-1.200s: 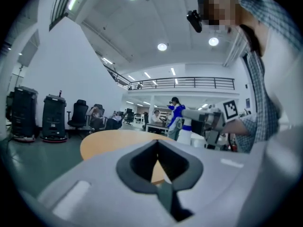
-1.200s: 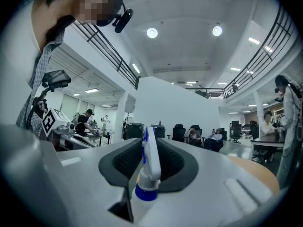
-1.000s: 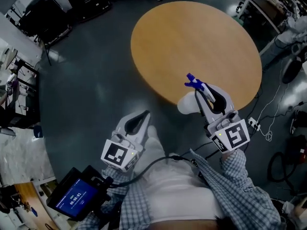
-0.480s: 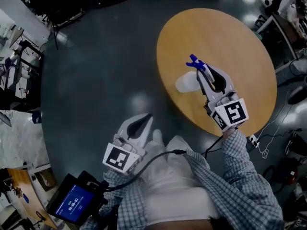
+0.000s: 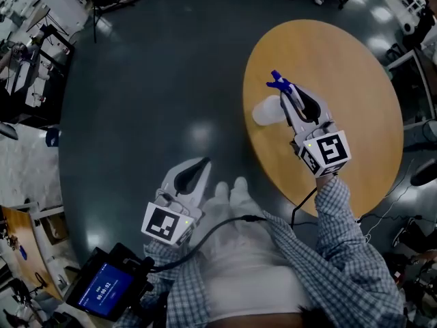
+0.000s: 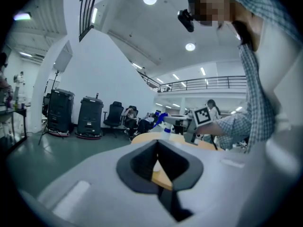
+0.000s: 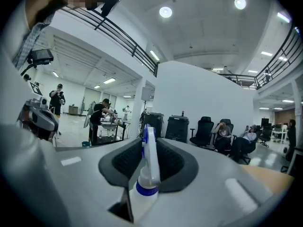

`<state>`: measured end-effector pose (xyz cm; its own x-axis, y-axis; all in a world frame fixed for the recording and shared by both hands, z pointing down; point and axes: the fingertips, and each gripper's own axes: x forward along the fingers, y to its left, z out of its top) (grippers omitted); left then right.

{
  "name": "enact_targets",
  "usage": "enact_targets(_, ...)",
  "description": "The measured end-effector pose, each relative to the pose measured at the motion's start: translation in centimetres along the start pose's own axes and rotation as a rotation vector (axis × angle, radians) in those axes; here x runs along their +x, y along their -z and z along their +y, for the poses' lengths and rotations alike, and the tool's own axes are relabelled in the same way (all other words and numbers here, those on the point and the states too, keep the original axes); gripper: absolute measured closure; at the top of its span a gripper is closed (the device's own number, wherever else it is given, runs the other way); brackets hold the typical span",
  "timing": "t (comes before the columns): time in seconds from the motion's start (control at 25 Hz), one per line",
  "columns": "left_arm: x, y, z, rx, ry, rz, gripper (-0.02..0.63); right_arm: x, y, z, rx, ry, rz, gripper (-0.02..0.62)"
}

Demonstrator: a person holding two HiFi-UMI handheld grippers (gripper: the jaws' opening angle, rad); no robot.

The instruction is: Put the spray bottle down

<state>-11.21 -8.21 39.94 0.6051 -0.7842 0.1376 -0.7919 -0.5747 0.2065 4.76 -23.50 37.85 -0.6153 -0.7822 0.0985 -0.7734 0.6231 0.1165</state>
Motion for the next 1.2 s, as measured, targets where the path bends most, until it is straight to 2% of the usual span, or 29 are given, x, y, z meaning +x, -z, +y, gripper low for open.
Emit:
enact_targets(0.24,0.6,-0.2,1.3,0.002,-0.052,0.013,0.604,2.3,-0.3,0.2,0.018,-0.051,0.005,0.503)
enact_targets(0.76,1.1,-1.1,2.1,0.009,-0.07,0.02,0.604,4.7,-0.8,1.1,0.017,-0.108,0.033,0.503)
enact_targets(1.2,1.0,-1.2,2.4,0.002,-0.078,0.005,0.604,4.7,-0.6,1.4,0.028,-0.111,0.028,0.502)
